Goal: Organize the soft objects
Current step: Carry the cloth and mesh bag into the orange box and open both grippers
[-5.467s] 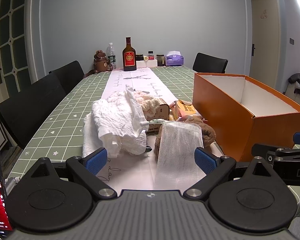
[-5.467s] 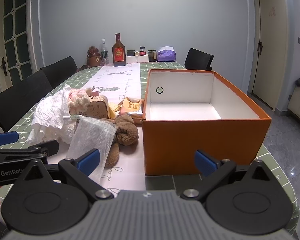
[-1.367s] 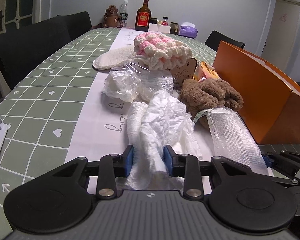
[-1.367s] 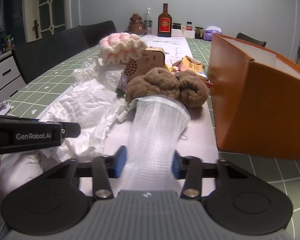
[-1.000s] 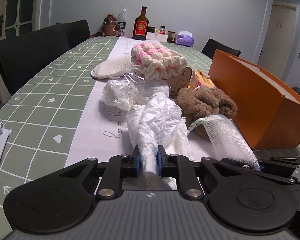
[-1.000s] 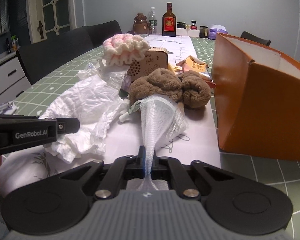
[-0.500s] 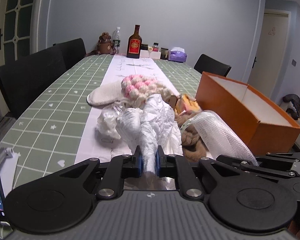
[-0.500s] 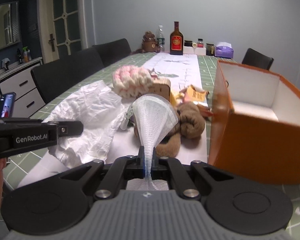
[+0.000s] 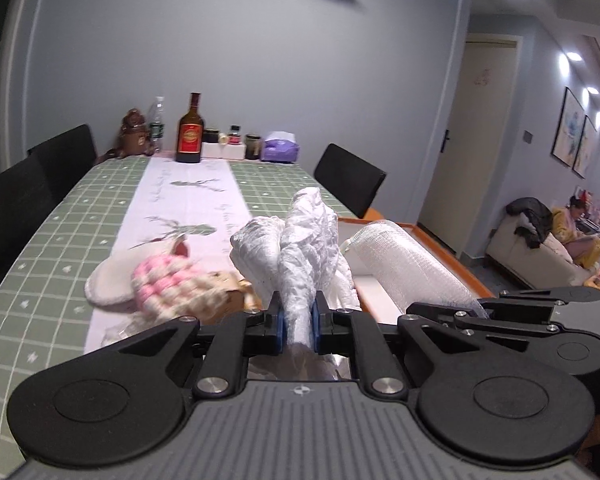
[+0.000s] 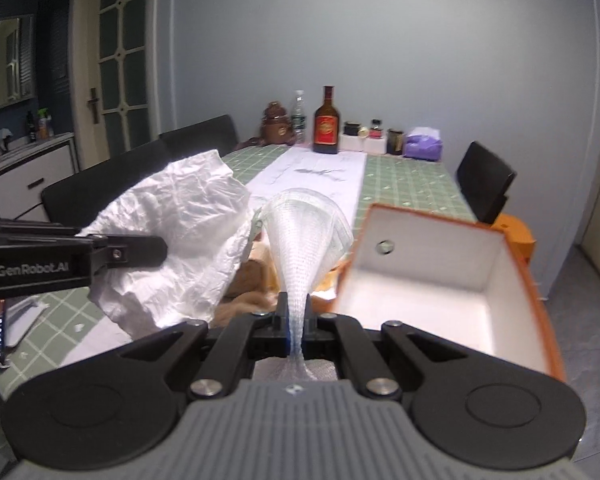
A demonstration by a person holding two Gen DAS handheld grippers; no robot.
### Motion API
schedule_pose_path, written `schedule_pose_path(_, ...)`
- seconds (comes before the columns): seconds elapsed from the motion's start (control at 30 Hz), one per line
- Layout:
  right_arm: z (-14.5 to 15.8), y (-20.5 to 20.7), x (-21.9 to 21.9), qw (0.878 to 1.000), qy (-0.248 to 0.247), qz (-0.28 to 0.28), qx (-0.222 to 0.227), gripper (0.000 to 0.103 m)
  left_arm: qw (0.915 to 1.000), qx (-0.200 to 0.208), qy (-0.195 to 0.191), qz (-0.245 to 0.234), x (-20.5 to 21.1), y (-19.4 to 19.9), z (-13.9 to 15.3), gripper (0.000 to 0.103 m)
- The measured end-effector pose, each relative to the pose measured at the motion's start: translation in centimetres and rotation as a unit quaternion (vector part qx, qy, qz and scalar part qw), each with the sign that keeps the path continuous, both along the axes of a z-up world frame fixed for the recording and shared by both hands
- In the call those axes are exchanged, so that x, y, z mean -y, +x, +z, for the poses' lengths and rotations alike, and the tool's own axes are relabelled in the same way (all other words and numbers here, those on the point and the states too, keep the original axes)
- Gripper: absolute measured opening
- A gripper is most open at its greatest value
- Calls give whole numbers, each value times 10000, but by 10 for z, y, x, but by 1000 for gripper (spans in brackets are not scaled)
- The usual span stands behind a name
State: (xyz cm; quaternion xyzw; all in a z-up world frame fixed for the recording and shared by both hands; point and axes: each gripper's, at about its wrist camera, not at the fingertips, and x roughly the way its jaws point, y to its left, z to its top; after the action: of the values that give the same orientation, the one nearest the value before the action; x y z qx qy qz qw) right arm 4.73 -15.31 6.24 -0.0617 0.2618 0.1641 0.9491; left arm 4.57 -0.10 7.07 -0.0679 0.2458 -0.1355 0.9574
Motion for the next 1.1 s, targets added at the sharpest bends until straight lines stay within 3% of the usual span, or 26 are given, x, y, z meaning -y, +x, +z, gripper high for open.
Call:
schedule_pose_path(0.33, 7, 46, 65, 9964, -524, -500, -431, 0, 9957, -526, 130, -745, 72, 54, -2, 14)
schedule_pose_path(0.6, -16, 84, 94, 9902, -837, -508, -996, 0, 9884, -915, 666, -1010, 122, 88, -14, 14)
schedule_pose_path(0.83, -44, 111, 107, 9797, -1121, -303, -1633, 0, 9738, -1359, 1396, -1168, 153, 105, -40, 14)
schedule_pose_path(1.1, -64, 130, 113, 9663, -1143, 16, -2307, 1, 9608, -1759, 1770, -1208, 170, 118, -56, 14)
